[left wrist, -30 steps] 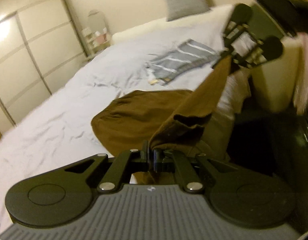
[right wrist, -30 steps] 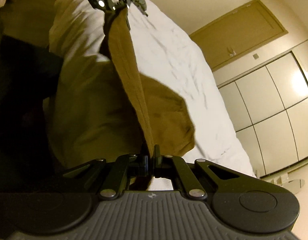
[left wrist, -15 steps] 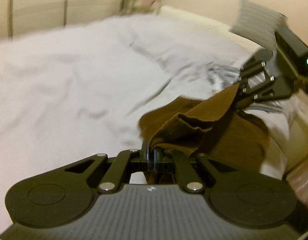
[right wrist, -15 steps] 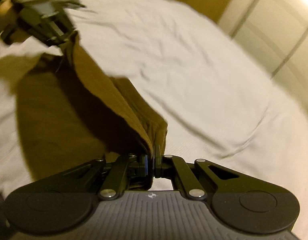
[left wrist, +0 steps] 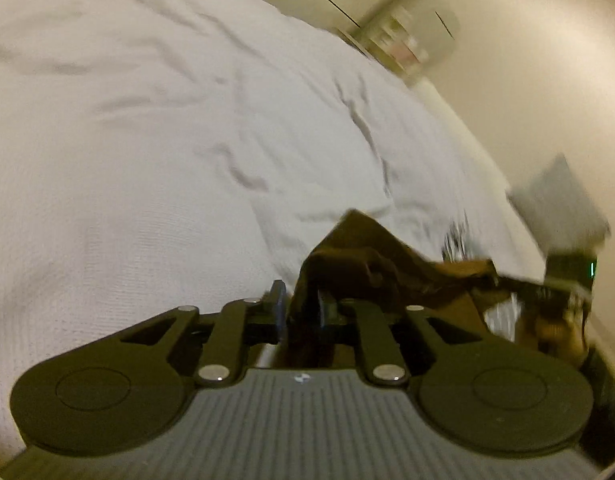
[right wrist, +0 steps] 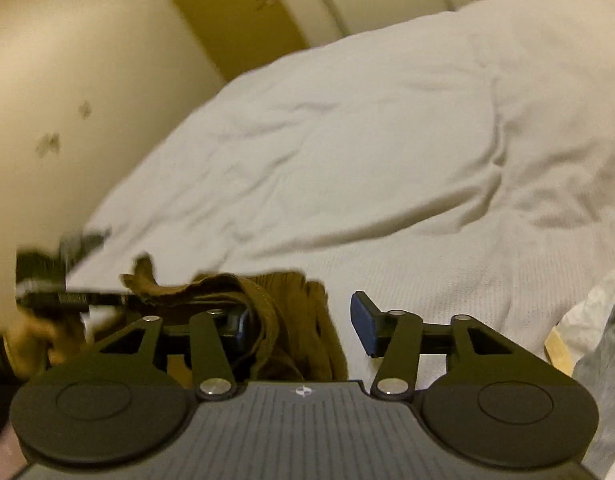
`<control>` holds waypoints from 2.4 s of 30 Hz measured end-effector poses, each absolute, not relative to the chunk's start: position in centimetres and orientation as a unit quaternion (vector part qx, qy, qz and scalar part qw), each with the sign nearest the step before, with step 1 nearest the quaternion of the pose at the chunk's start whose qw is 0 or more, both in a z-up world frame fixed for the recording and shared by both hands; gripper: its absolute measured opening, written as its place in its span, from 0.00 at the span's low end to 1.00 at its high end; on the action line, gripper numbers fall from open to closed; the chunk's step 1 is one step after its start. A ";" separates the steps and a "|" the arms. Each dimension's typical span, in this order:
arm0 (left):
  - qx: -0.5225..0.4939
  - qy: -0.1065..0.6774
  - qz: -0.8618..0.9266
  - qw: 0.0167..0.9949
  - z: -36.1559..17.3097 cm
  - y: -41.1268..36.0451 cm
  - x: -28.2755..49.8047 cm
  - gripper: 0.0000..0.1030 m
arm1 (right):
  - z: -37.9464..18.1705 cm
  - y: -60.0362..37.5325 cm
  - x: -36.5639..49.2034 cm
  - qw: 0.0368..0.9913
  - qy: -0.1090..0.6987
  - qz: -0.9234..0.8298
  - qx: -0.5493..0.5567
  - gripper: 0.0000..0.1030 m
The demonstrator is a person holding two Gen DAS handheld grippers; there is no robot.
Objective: Fold clothes
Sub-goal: 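Lay the refolded shorts on the bed and open both tools, then grasp the edge of the folded shorts with both tools, then lift the folded brown shorts with both tools and carry them toward the grey stack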
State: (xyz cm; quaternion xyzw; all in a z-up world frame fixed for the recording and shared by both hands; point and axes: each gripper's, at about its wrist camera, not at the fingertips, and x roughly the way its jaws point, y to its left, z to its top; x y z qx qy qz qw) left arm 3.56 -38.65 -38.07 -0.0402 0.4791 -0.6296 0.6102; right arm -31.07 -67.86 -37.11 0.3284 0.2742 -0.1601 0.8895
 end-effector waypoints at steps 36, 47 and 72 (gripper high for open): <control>0.014 0.428 -0.659 0.619 -37.6 -39.7 1.2 0.03 | -39.8 -64.6 -34.6 0.871 0.187 -0.272 0.365 0.44; 0.038 0.439 -0.658 0.611 -38.2 -40.5 0.9 0.09 | -40.2 -62.8 -33.9 0.868 0.248 -0.319 0.290 0.64; -0.015 0.401 -0.637 0.658 -36.6 -36.6 1.5 0.02 | -37.5 -66.1 -33.2 0.889 0.200 -0.219 0.349 0.04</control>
